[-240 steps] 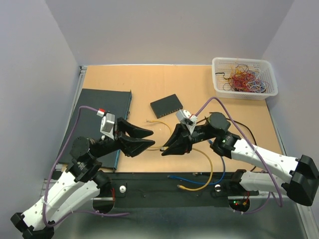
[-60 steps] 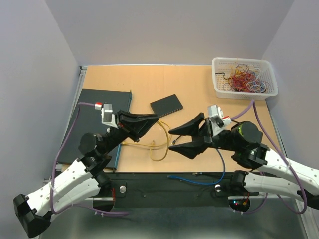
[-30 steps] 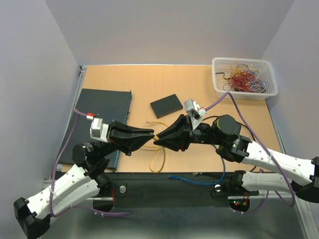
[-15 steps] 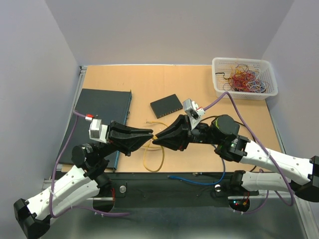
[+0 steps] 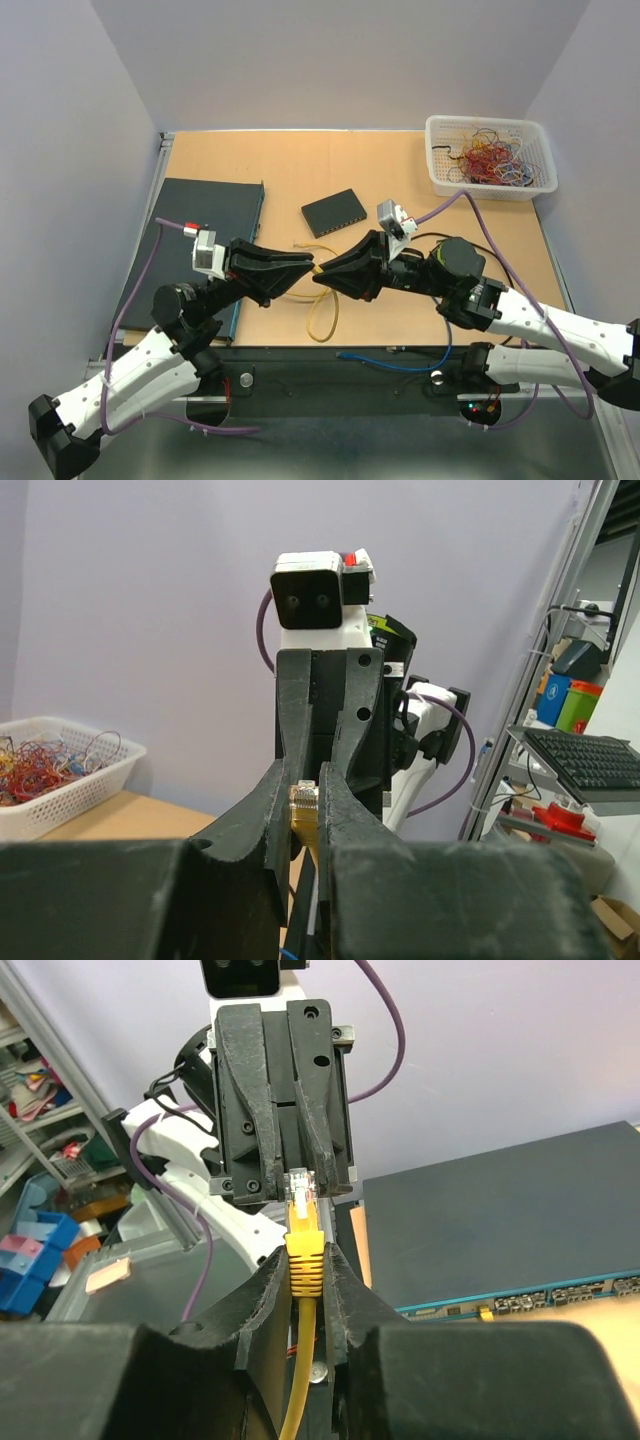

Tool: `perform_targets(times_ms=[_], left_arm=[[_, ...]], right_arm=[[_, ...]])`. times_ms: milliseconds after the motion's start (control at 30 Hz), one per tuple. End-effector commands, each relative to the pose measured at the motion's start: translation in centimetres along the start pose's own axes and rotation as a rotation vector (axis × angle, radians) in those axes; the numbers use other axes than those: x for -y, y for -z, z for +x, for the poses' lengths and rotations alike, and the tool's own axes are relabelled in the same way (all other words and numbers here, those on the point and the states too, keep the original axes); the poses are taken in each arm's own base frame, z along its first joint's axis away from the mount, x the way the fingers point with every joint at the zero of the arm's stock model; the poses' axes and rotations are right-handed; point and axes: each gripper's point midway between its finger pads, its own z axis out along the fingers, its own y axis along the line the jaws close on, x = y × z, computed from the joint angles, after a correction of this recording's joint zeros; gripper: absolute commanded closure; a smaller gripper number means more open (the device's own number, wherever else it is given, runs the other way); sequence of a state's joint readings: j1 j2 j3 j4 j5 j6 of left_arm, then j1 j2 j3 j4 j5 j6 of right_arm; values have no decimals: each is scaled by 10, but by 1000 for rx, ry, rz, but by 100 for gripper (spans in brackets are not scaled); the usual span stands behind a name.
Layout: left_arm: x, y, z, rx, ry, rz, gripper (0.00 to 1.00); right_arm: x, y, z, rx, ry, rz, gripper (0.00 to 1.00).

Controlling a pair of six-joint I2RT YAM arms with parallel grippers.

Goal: Insert the plug into the switch port

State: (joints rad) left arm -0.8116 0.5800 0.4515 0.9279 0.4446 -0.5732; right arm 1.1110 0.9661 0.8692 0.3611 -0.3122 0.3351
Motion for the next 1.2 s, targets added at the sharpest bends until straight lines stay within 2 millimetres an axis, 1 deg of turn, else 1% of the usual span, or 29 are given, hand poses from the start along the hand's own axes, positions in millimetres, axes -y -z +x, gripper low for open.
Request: perform_targets(times_ms=[0, 33, 67, 100, 133, 167, 200, 233, 333, 400, 467, 500, 533, 567, 633, 667, 700, 733, 767, 800, 833, 867, 900, 1000, 1033, 1067, 1100, 1133, 1167], left_arm=[[-11, 0, 6, -6, -27, -32, 100], [-14, -1, 8, -12, -24, -43, 100], [-17, -2, 9, -26, -19, -57, 95], [-22, -3, 14, -40, -14, -73, 92], [-23, -4, 15, -46, -11, -77, 92], [-25, -4, 16, -47, -12, -81, 93], [-28, -4, 19, -52, -8, -90, 100], [-31, -4, 19, -48, -8, -104, 100], [-35, -3, 23, -49, -6, -118, 100], [-40, -3, 27, -60, -6, -131, 99], [-46, -3, 29, -71, -13, -162, 84], [-51, -3, 28, -63, -17, -187, 66], [-55, -3, 29, -64, -16, -207, 56], [-60, -2, 31, -73, -21, -232, 41], [-72, -1, 27, -66, -37, -292, 32], [-80, 1, 32, -89, -42, -330, 26], [-84, -1, 28, -87, -50, -357, 25], [-98, 1, 32, -97, -53, -417, 24], [-107, 4, 37, -122, -52, -458, 22], [-112, 1, 33, -119, -57, -480, 22], [-127, 4, 37, -131, -58, -534, 22], [-133, 4, 37, -138, -57, -551, 22], [-141, 3, 39, -140, -54, -576, 22], [-163, 4, 32, -127, -59, -640, 22], [-179, 8, 35, -135, -52, -680, 22], [-184, 7, 33, -129, -51, -686, 22], [-187, 4, 29, -122, -52, -685, 22], [-195, 4, 36, -142, -43, -686, 22], [-199, 4, 36, -141, -42, -689, 22]], right_arm=[[-7, 7, -42, 141, 53, 8, 100], [-5, 8, -45, 152, 56, 26, 100], [-1, 9, -45, 148, 59, 47, 100], [2, 10, -46, 148, 61, 66, 100], [9, 11, -47, 153, 62, 109, 99], [15, 12, -43, 140, 57, 141, 99], [20, 14, -40, 136, 53, 167, 100], [25, 18, -42, 148, 52, 200, 100], [29, 24, -39, 155, 46, 226, 99], [28, 28, -43, 170, 49, 232, 99], [35, 32, -40, 152, 51, 273, 100], [41, 34, -40, 152, 54, 308, 100], [45, 36, -37, 142, 53, 332, 99], [58, 41, -29, 120, 49, 401, 100], [73, 50, -21, 102, 40, 488, 99], [89, 60, -13, 86, 33, 585, 99], [97, 66, -9, 80, 29, 638, 100], [109, 78, -11, 96, 33, 726, 100], [117, 86, -4, 66, 37, 781, 99], [121, 91, -6, 63, 41, 824, 99], [129, 98, -9, 71, 51, 889, 100], [136, 107, 0, 4, 71, 945, 100], [135, 109, -11, 18, 73, 971, 100], [139, 121, -24, -6, 116, 1041, 100], [136, 121, -41, 17, 128, 1058, 100], [143, 128, -42, -23, 182, 1114, 100], [146, 130, -45, -45, 209, 1143, 100], [148, 132, -48, -69, 233, 1173, 100], [147, 140, -61, -94, 258, 1222, 99]])
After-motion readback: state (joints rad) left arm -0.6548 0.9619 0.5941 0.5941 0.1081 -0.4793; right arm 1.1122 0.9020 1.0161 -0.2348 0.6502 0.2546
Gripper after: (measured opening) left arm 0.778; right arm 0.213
